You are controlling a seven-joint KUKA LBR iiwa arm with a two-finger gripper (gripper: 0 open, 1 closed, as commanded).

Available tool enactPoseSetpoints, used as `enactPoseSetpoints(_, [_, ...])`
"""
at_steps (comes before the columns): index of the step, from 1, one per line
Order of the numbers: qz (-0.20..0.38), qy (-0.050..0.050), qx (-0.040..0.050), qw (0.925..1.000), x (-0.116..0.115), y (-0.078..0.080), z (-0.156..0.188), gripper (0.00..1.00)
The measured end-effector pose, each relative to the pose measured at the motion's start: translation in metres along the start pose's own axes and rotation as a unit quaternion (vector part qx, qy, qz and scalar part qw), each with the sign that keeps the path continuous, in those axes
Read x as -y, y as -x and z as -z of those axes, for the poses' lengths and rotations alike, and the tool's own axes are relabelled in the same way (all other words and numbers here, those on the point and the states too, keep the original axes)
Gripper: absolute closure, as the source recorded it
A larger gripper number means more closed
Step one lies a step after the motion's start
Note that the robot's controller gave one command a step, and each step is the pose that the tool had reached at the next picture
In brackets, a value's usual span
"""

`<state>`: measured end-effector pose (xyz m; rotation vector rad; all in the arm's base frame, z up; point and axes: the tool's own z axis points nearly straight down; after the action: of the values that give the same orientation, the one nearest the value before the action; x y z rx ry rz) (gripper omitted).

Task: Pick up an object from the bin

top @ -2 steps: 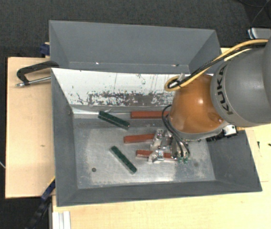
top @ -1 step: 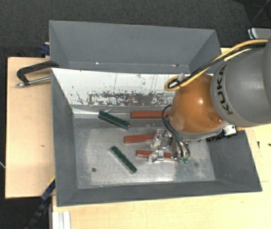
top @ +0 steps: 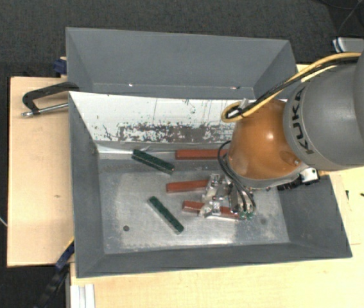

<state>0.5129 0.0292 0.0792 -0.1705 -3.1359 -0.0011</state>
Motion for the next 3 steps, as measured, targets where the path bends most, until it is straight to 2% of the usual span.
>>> enactPoseSetpoints(1, [0.000,0.001,0.0022,1.0000,0.000,0.000,0.007,1.00])
enactPoseSetpoints(3, [0.000,0.000,0.0009,1.0000,0.000,-0.001,0.032,1.00])
